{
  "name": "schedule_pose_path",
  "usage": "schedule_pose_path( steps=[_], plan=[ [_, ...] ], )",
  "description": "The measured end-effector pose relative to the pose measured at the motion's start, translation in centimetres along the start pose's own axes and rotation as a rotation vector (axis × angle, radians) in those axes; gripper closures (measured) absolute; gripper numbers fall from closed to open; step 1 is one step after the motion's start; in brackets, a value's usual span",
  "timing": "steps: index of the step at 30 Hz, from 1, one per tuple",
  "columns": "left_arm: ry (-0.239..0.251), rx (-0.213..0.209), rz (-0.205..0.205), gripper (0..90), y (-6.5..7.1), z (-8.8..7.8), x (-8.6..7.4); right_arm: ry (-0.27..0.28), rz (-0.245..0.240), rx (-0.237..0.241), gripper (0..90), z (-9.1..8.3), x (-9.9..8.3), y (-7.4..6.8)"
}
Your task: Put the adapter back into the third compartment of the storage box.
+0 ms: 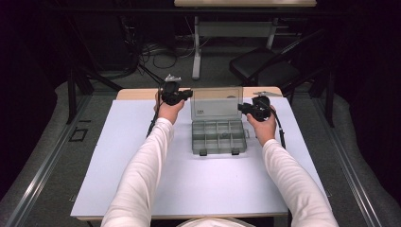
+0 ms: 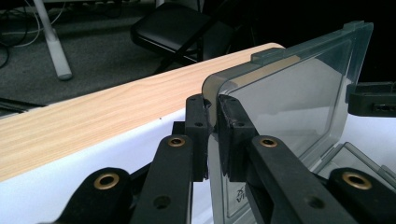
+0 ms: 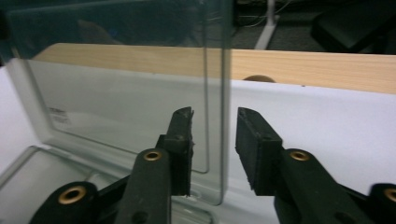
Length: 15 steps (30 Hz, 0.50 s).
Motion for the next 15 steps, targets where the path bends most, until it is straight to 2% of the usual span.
schedule_pose_path(
  steps=[6, 8, 12, 15],
  plan=[
    [0.018, -0.01, 0.003, 84.3, 0.3, -0.5, -0.2, 0.007, -0.041, -0.033, 81.7, -1.2, 0.8, -0.4],
    [0.021, -0.008, 0.01, 84.3, 0.5, -0.6, -0.2, 0.01, -0.039, -0.016, 83.8, -1.6, 1.1, -0.5],
    [0.032, -0.01, 0.017, 84.5, 0.7, -0.9, -0.4, 0.009, -0.059, -0.016, 90.0, -2.2, 1.6, -0.9],
    [0.047, -0.014, 0.023, 84.5, 0.8, -1.1, -0.6, 0.009, -0.062, -0.007, 90.0, -2.5, 2.0, -1.4]
  ],
)
Point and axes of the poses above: each handheld gripper's, and its own axes: z roughly forward along the jaws, x roughly out of its top, y roughly to its right, the point moved 8 cm from there along z, roughly forward along the jaws, and after that the axes turned 8 degrees about -z, right-handed, at the moved point
